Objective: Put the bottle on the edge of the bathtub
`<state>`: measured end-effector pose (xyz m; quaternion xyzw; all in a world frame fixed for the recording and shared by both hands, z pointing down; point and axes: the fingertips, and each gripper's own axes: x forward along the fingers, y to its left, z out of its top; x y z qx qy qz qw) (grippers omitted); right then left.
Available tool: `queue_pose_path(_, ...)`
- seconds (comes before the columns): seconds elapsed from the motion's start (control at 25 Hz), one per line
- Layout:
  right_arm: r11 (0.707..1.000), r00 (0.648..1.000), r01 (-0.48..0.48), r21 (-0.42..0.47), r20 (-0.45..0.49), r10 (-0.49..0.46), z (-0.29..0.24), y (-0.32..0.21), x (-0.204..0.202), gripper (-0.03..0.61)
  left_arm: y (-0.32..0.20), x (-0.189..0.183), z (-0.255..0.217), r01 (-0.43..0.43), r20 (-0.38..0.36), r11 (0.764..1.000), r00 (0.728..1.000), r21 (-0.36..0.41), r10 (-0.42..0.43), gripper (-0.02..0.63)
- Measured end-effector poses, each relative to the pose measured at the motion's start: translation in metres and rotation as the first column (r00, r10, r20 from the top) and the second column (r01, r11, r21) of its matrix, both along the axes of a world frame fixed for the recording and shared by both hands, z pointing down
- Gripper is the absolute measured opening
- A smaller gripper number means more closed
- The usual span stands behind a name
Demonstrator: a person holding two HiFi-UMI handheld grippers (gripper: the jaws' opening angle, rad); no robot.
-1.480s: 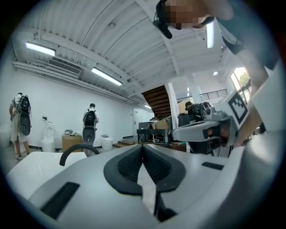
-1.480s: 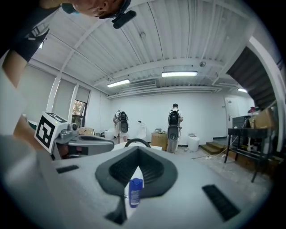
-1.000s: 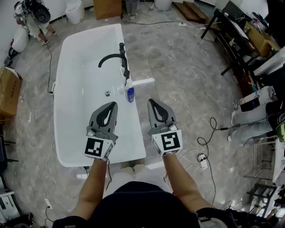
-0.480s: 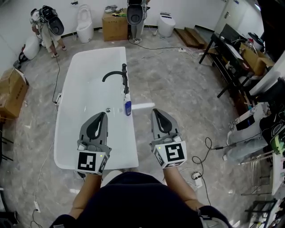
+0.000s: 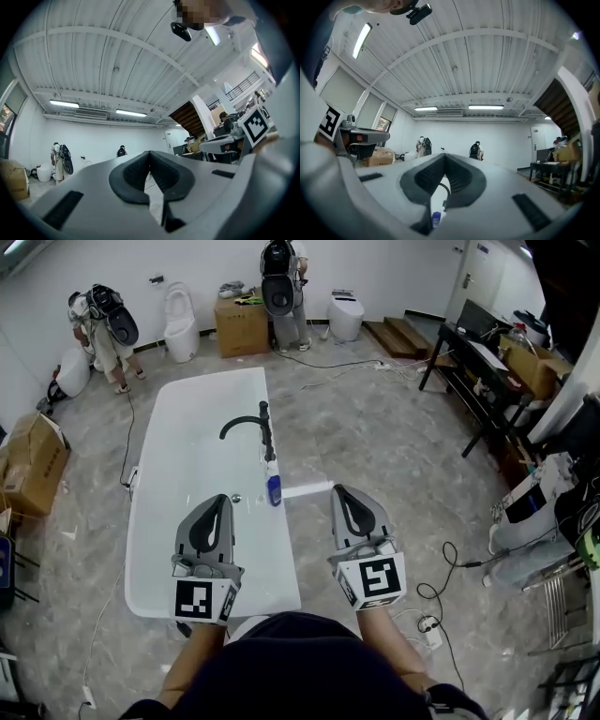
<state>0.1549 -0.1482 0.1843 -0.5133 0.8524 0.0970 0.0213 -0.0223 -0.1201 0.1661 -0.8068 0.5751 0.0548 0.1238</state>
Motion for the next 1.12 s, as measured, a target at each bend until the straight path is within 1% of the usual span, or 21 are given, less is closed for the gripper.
queue_pose_path(0.16,1.000,1.000,0.007,0.000,-0.017,-0.007,0.002,0.001,0.007,0.000,0.000,0.010,0.000,-0.010,-0.006,1.000,1.000,0.003,0.010,0.002)
queue_pose_path(0.24,1.000,1.000,0.008,-0.003,-0.005,-0.008,0.006,0.002,0.008,0.000,0.001,0.014,0.004,-0.012,-0.004,1.000,1.000,0.002,0.012,0.002)
queue_pose_path(0.32,1.000,1.000,0.012,-0.009,0.003,-0.012,0.010,0.001,0.005,0.000,0.002,0.013,0.007,-0.013,-0.001,1.000,1.000,-0.005,0.013,0.002)
queue_pose_path(0.44,0.999,0.999,0.029,-0.019,-0.016,-0.029,0.013,0.001,-0.002,0.000,0.002,0.008,0.011,-0.006,-0.001,1.000,1.000,-0.018,0.006,0.002)
queue_pose_path(0.52,0.999,0.999,0.031,-0.023,-0.005,-0.031,0.014,-0.001,-0.002,0.000,0.000,0.008,0.012,-0.006,0.003,1.000,1.000,-0.024,0.006,0.002)
queue_pose_path(0.72,0.999,1.000,0.031,-0.029,0.002,-0.031,0.015,-0.006,-0.002,0.000,-0.005,0.011,0.016,-0.017,0.014,0.999,1.000,-0.031,0.017,0.002)
queue_pose_path(0.84,0.999,0.999,0.045,-0.030,-0.007,-0.046,0.016,-0.005,-0.004,0.000,-0.006,0.013,0.017,-0.020,0.013,0.999,1.000,-0.034,0.020,0.002)
queue_pose_path(0.96,0.998,0.998,0.060,-0.036,0.016,-0.060,0.018,-0.005,-0.001,0.000,-0.002,0.018,0.018,-0.020,0.013,0.999,1.000,-0.031,0.021,0.002)
queue_pose_path(1.12,0.997,0.997,0.077,-0.032,0.012,-0.076,0.016,-0.007,-0.009,0.000,-0.002,0.013,0.018,-0.017,0.014,0.999,1.000,-0.034,0.017,0.002)
